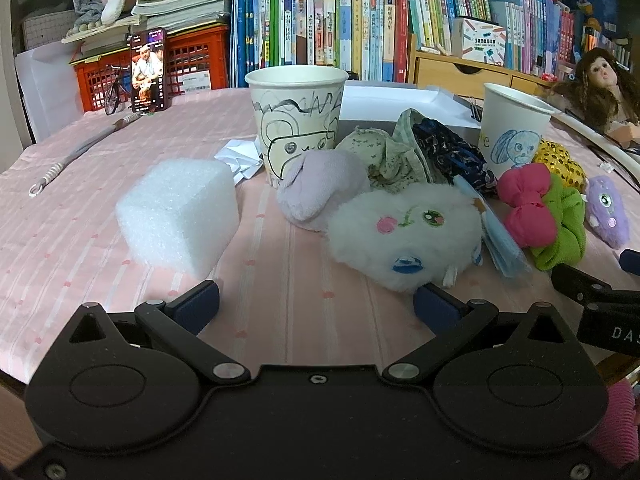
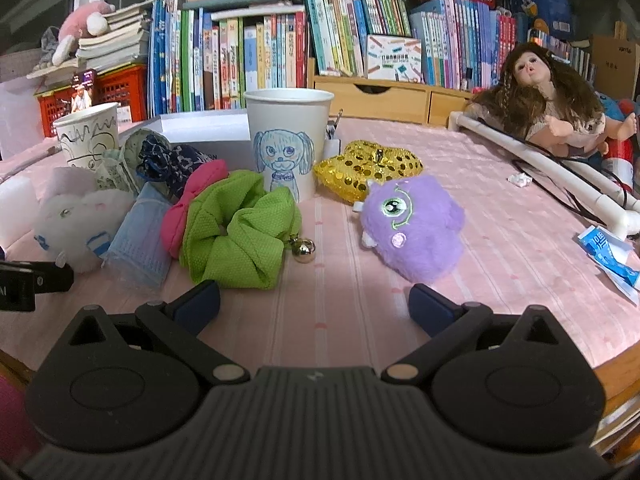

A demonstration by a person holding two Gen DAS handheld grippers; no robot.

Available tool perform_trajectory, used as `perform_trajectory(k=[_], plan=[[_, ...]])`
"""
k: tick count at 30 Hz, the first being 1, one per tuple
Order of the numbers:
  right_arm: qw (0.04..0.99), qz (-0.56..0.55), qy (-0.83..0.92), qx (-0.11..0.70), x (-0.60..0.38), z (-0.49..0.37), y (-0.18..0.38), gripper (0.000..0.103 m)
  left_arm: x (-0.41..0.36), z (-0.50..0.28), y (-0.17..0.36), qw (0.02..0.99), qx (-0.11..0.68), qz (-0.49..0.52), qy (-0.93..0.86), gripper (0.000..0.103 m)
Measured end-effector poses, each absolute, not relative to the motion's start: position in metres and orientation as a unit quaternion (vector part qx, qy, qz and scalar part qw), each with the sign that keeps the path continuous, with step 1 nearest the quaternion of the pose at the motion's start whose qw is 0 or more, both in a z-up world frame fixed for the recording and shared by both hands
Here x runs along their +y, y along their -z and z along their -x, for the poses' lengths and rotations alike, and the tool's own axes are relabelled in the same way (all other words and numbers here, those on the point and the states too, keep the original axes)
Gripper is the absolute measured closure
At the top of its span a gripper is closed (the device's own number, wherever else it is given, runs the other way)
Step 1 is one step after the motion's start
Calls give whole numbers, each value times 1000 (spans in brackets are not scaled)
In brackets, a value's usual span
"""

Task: Organize books

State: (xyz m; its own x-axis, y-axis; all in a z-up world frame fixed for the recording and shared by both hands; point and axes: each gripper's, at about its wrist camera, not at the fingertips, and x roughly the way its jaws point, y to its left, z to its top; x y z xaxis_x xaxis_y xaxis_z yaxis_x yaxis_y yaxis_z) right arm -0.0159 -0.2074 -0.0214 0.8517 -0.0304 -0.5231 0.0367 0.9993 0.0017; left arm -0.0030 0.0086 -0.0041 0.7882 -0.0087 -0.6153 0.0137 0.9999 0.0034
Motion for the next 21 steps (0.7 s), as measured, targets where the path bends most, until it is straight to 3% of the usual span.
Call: perform_trajectory(k=[6, 11, 16, 21], plan=[[963, -22, -11, 267, -214, 17, 19, 0, 10, 3, 1, 945, 327, 12, 20, 3], [970, -48, -53, 232, -220, 26, 10, 2, 15, 10, -12, 948, 310, 40, 58, 13], [974, -34, -81, 208, -213, 23, 0, 13, 9, 15, -24, 956, 280, 32, 77, 31], [973, -29, -85, 211, -201, 7, -2, 24, 3, 11, -23, 954, 278, 45, 102, 36]])
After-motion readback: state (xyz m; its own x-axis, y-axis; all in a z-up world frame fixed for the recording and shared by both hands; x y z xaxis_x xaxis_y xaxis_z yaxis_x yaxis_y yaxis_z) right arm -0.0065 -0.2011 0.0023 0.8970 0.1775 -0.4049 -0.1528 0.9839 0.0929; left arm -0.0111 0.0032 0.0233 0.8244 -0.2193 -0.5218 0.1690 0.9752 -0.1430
